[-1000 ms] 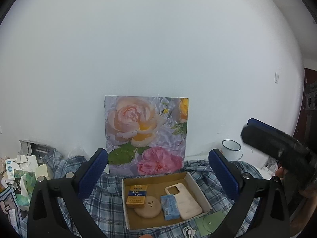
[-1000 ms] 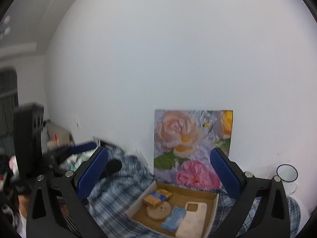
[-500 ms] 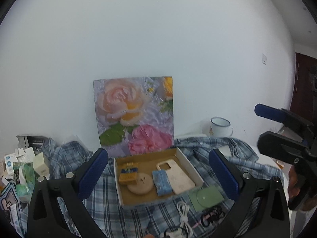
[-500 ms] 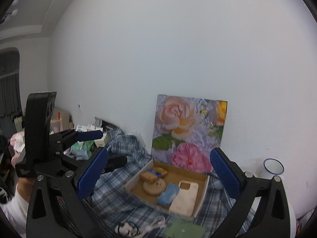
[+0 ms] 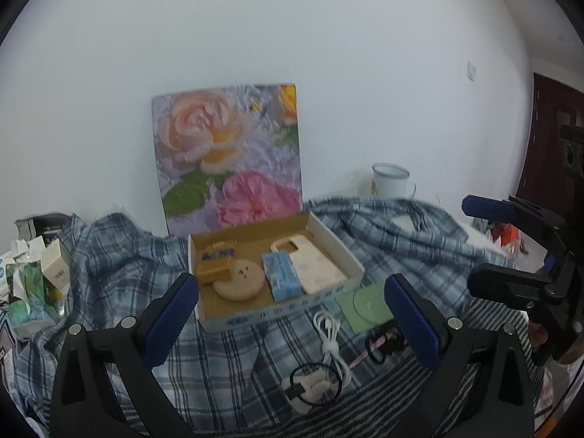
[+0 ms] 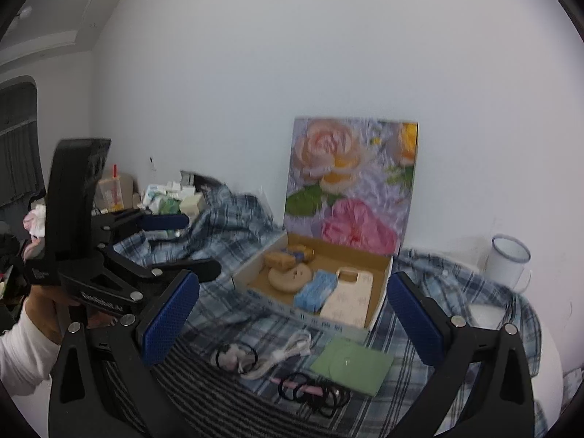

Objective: Organize soft objects
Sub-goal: 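Raise both tools out of the box and back away, then grasp the white plush toy with the left tool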

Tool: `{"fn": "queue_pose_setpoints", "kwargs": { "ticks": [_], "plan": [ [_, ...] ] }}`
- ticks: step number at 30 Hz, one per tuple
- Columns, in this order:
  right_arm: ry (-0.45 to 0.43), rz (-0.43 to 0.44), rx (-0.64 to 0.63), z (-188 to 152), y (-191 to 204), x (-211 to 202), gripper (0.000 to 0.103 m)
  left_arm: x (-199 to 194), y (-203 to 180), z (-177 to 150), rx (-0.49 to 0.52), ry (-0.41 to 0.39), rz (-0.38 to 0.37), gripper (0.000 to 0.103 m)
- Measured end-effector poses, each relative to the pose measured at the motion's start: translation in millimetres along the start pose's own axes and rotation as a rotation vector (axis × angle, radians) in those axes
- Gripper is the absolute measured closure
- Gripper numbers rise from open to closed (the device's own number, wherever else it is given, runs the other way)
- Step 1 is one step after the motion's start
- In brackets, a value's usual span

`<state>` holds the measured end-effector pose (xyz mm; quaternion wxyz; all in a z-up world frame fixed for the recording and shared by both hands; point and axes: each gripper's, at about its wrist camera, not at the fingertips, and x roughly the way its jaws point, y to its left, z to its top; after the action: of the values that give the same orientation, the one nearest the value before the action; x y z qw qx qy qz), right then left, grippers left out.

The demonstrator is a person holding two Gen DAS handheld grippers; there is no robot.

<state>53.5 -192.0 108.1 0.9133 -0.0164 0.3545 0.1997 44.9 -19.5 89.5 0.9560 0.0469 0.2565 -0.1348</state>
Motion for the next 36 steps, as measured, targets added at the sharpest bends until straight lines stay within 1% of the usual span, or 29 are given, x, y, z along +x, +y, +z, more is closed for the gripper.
{"fn": "queue_pose_setpoints", "kwargs": {
  "ticks": [5, 10, 14, 19, 23, 25, 26, 27, 30, 34, 36],
  "plan": [
    [0.054, 0.01, 0.008, -28.0, -2.9, 15.8, 0.0, 14.9, -3.2, -22.0, 0.016, 0.049, 0.0, 0.0],
    [0.096, 0.013, 0.017, -47.7, -6.3, 28.9, 0.0, 31.2, -1.6, -43.7, 0.032, 0.102, -0.005, 0.0],
    [0.12, 0.02, 0.027, -59.3, -10.9, 38.6, 0.0, 43.8, -0.6, -57.1, 0.052, 0.129, 0.012, 0.0],
    [0.146, 0.016, 0.039, -70.7, -15.9, 49.4, 0.0, 55.0, 2.4, -66.9, 0.034, 0.178, -0.041, 0.0],
    [0.165, 0.029, 0.06, -77.2, -20.4, 55.5, 0.0, 66.2, 4.4, -75.9, 0.028, 0.258, -0.105, 0.0],
    [0.173, 0.036, 0.073, -78.9, -22.7, 57.8, 0.0, 72.4, 6.2, -80.5, 0.02, 0.301, -0.134, 0.01],
    [0.178, 0.039, 0.078, -80.1, -23.9, 59.3, 0.0, 74.5, 7.9, -82.5, 0.013, 0.319, -0.138, 0.012],
    [0.187, 0.039, 0.083, -81.4, -25.0, 61.4, 0.0, 75.6, 8.6, -84.5, 0.008, 0.328, -0.141, 0.013],
    [0.227, 0.04, 0.099, -85.3, -28.1, 69.3, 0.0, 77.7, 9.2, -88.3, 0.002, 0.351, -0.172, 0.025],
    [0.262, 0.039, 0.096, -88.5, -26.3, 76.4, 0.0, 80.5, 6.4, -93.0, 0.015, 0.377, -0.186, 0.027],
    [0.28, 0.036, 0.09, -89.6, -25.3, 79.8, 0.0, 83.5, 6.7, -94.0, 0.011, 0.388, -0.178, 0.027]
  ]
}}
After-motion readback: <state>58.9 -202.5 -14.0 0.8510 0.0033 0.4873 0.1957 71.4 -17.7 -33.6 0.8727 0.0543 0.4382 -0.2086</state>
